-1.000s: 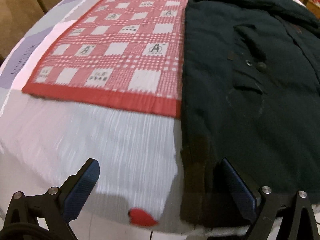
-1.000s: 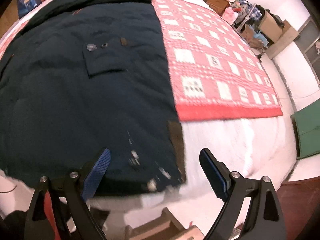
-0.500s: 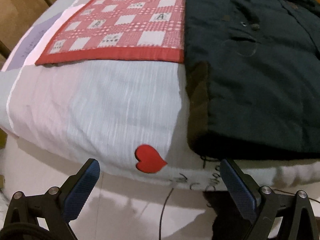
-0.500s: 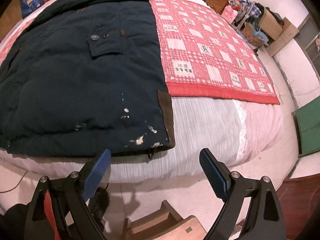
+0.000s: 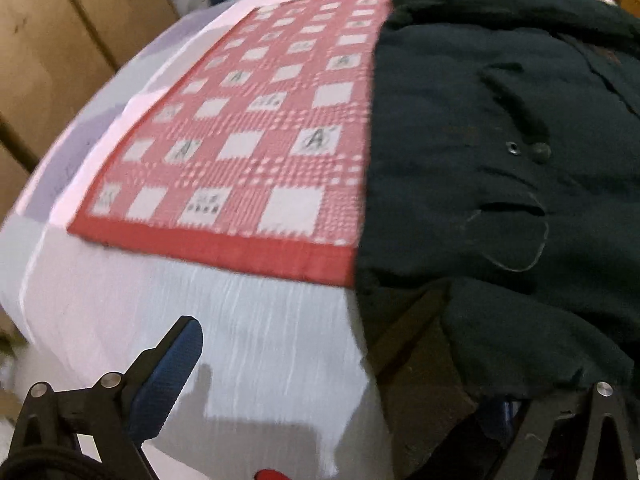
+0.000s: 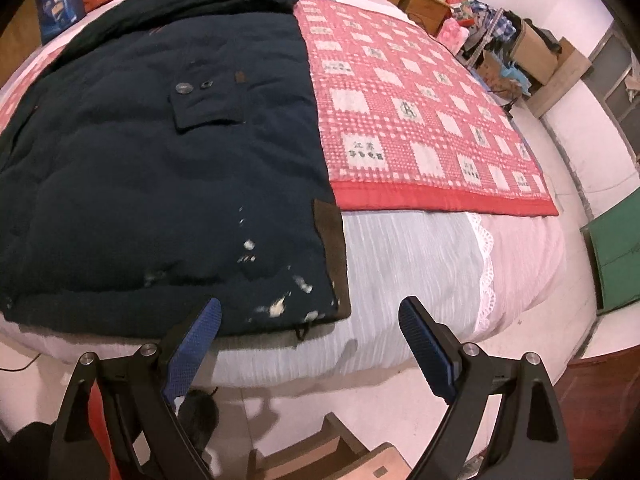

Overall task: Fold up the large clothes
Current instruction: 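Move both tools to the jacket hem beside the brown patch, then grasp the jacket hem with the right tool while the left tool grasps it too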

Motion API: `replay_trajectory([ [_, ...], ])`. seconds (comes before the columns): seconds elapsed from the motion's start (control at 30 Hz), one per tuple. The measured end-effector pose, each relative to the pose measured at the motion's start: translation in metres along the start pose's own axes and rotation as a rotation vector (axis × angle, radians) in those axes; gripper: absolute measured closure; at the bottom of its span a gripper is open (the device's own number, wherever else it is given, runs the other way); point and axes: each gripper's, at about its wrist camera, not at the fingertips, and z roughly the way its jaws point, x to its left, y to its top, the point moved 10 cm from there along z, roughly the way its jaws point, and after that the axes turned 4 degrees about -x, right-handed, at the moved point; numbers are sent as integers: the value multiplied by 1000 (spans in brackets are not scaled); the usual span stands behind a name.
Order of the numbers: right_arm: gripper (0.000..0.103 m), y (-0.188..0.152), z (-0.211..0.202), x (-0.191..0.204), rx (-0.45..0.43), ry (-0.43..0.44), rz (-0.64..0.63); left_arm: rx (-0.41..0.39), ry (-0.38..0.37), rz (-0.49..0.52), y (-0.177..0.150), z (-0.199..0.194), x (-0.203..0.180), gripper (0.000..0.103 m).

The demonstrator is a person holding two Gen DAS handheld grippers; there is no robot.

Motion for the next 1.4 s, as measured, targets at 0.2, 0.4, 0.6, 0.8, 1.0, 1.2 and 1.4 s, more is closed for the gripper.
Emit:
replay_trajectory([
  [0.2, 11, -5, 4, -21, -27, -60, 11, 23, -2, 14, -7, -2, -5, 14],
  [0.4, 11, -19, -1, -42, -29, -85, 46, 25, -15, 4, -1, 1, -12, 15],
  [0.6, 11, -43, -4, -39, -2, -97, 23, 24, -26, 11, 0, 0, -16, 20],
  [0.8, 11, -9, 15, -33, -53, -94, 80, 21, -44, 21, 2, -1, -21, 25],
  [1.0, 19, 1, 23, -61, -74, -138, 269, 32, -103, -9, 0, 7, -30, 29],
  [1.2, 48, 17, 44, -18, -52, -22, 151, 81, -157, -47, -7, 29, -44, 34],
  [1.4, 66, 15, 48, -38, -32, 61, 250, 75, -215, 8, -11, 18, -44, 86],
])
